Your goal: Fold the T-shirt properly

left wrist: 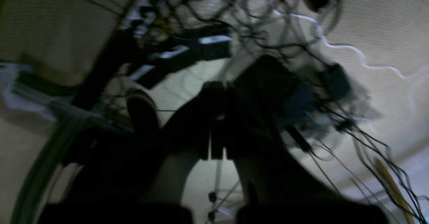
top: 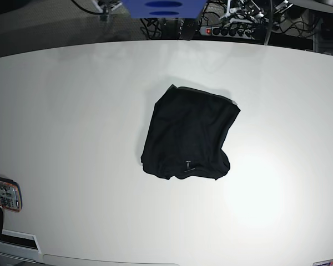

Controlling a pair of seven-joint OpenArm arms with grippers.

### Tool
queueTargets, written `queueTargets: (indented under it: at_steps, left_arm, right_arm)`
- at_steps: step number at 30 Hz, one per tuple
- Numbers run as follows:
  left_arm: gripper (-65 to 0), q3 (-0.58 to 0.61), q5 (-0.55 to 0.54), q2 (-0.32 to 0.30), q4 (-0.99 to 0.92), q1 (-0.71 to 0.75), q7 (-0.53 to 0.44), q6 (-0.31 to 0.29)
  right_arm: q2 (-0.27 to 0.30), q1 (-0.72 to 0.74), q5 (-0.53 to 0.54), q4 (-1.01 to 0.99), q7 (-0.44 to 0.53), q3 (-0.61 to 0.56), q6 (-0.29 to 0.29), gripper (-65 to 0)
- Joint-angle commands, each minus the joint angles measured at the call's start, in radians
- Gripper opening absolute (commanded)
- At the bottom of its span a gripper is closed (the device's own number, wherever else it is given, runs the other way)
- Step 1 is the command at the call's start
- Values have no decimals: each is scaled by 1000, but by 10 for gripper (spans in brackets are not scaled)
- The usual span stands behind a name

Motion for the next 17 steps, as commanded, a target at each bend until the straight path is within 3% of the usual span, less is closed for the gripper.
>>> queueTargets:
  at_steps: [1,17]
  left_arm:
    - [-650,0,5,-11,-4,6,7,1]
    - [-650,0,5,-5,4,-94,-3,1]
  right_arm:
    - [27,-6,0,1,13,2,-13,-650]
    - [31,-3,0,1,13,-3,-13,-650]
